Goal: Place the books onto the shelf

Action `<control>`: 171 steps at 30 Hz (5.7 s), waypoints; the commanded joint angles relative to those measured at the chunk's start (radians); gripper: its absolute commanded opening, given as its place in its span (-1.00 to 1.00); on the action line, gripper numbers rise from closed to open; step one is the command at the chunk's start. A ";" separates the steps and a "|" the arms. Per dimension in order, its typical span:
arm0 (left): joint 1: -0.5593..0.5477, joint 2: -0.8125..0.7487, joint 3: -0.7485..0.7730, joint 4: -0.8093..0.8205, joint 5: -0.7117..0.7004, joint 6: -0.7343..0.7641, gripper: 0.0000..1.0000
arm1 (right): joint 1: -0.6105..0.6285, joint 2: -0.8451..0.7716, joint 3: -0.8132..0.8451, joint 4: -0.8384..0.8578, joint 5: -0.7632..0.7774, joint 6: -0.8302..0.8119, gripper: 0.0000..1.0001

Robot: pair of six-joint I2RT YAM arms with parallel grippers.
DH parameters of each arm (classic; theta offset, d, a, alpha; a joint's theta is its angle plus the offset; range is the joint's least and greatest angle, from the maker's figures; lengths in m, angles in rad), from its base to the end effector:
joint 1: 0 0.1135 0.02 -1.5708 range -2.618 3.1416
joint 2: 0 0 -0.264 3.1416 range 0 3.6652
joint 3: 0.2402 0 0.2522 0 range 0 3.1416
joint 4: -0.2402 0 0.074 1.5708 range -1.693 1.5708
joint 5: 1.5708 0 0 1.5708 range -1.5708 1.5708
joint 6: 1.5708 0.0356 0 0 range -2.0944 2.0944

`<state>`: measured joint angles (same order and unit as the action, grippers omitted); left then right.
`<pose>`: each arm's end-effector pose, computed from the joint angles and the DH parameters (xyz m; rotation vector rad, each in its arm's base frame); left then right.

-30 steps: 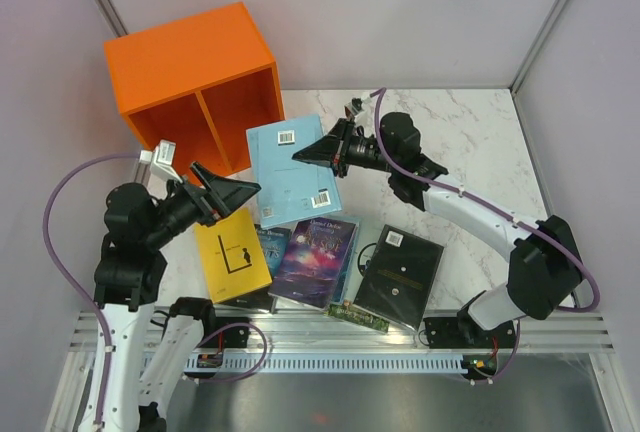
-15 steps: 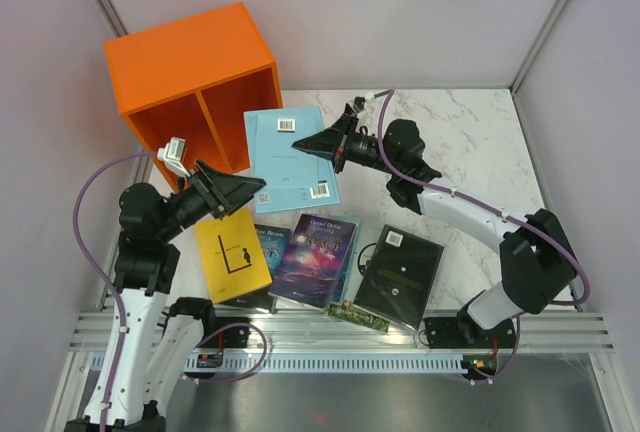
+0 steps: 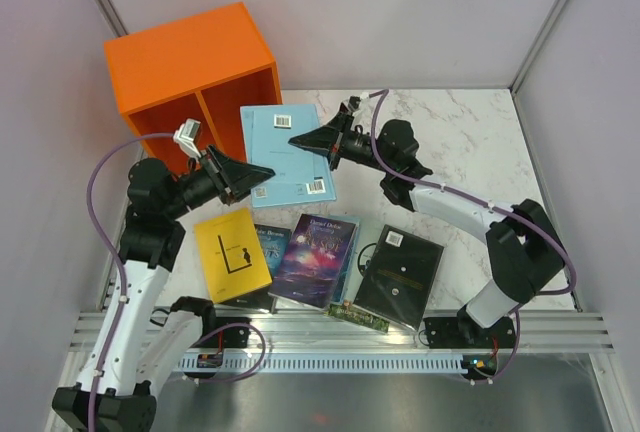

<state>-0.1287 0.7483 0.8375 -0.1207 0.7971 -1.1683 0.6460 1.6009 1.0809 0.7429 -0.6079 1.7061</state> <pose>0.1594 -0.0463 0.3716 -0.2453 1.8418 -1.5842 0.2840 0.2396 0.3306 0.2911 1.8528 2.2282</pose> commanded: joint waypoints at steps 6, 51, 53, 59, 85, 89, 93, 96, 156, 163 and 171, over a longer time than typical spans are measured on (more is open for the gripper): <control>-0.042 0.078 0.174 -0.118 -0.074 0.134 -0.95 | 0.006 0.030 0.126 0.145 -0.013 0.056 -1.00; 0.638 0.927 1.420 -0.882 -0.274 0.667 -0.52 | -0.263 -0.237 0.019 -0.481 -0.237 -0.319 0.79; 0.640 0.965 1.471 -0.916 -0.295 0.685 -0.29 | -0.259 -0.234 0.013 -0.481 -0.236 -0.319 0.79; 0.640 1.002 1.525 -0.991 -0.435 0.699 0.25 | -0.255 -0.228 0.008 -0.479 -0.237 -0.322 0.79; 0.159 0.556 1.165 -1.094 -0.760 0.641 0.58 | -0.197 -0.065 0.047 -1.396 0.177 -1.016 0.75; -0.072 0.442 0.858 -0.958 -0.687 0.573 0.56 | -0.137 -0.081 -0.024 -1.392 0.214 -0.994 0.74; -0.297 0.359 0.510 -0.782 -0.607 0.506 0.57 | -0.108 -0.098 -0.065 -1.377 0.220 -0.965 0.74; -0.414 0.332 0.239 -0.671 -0.584 0.461 0.60 | -0.098 -0.127 -0.058 -1.370 0.220 -0.950 0.74; -0.405 0.707 -0.410 0.311 -0.283 0.381 0.70 | 0.023 -0.292 -0.153 -1.364 0.234 -0.875 0.31; -0.379 0.712 -0.371 0.278 -0.317 0.400 -0.67 | 0.014 -0.308 -0.153 -1.401 0.247 -0.896 0.31; -0.305 0.527 -0.273 0.142 -0.305 0.446 -0.95 | -0.008 -0.314 -0.156 -1.409 0.246 -0.921 0.31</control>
<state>-0.4545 1.3499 0.4953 0.0525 0.4885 -0.7681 0.6479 1.3083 0.8967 -0.6476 -0.3824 0.8127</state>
